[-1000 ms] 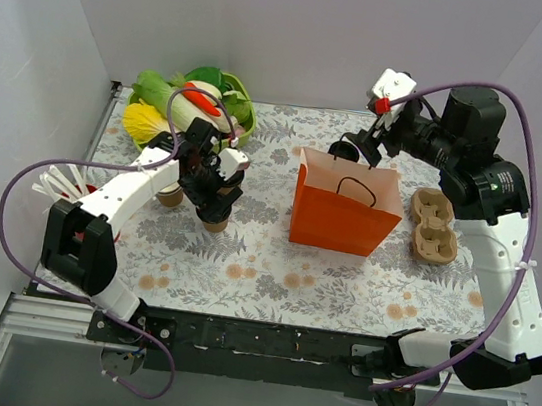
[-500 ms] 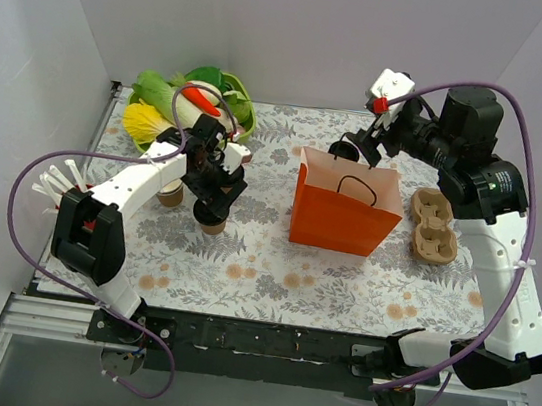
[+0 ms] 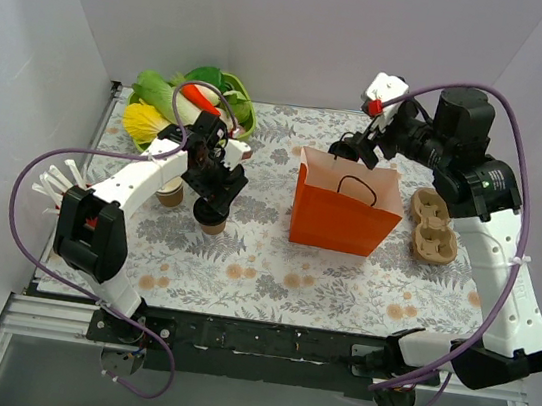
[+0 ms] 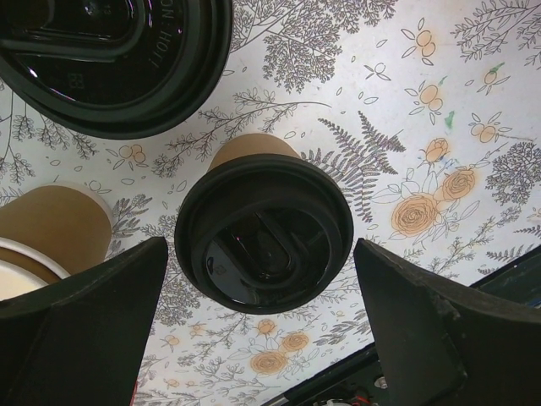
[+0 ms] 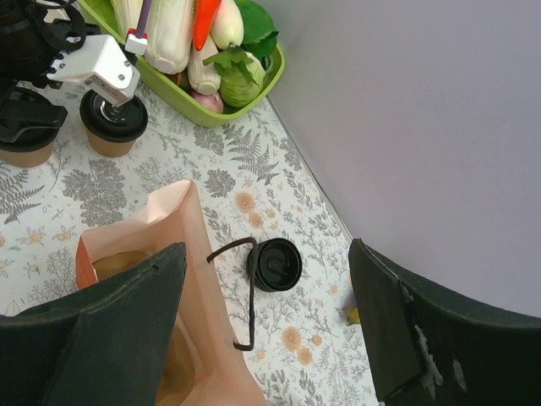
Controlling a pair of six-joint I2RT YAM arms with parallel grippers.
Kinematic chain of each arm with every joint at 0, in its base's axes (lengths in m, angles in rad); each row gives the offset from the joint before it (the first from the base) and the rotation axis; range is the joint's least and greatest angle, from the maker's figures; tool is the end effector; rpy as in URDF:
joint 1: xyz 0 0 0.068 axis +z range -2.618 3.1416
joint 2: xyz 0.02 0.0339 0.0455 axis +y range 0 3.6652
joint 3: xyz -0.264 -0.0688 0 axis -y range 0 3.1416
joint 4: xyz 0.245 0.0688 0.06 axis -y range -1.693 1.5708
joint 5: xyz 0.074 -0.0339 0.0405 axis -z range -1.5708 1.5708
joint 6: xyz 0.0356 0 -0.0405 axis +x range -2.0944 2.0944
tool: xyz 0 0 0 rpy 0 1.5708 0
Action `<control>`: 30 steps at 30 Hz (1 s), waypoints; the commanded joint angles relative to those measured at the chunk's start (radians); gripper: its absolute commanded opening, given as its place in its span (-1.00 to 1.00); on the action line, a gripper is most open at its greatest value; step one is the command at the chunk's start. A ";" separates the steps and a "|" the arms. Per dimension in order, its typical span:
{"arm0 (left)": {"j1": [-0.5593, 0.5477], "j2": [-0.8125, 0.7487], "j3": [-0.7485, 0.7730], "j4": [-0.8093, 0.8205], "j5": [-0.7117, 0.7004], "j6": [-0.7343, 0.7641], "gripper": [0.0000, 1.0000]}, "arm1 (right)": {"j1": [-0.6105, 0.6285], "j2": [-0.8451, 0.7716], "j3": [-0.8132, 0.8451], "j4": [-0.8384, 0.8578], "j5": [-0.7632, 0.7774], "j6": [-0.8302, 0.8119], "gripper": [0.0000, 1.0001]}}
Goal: Pack the takeout coffee
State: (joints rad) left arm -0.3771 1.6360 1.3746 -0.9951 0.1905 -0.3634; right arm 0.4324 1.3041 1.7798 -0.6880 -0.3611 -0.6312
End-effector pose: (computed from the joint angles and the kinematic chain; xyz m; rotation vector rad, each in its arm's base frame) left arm 0.2979 -0.1252 0.2680 0.0635 2.8872 -0.4227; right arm 0.2178 0.1144 0.5111 -1.1120 1.3804 0.1780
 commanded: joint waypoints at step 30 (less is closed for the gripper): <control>-0.011 0.010 -0.045 -0.025 -0.017 -0.020 0.40 | -0.007 -0.034 -0.123 0.143 0.105 -0.004 0.70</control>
State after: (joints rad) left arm -0.3832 1.6482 1.3571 -1.0054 0.1814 -0.3794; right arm 0.4324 1.3014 1.6814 -0.6167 -0.3004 -0.6315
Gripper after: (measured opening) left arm 0.737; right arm 0.849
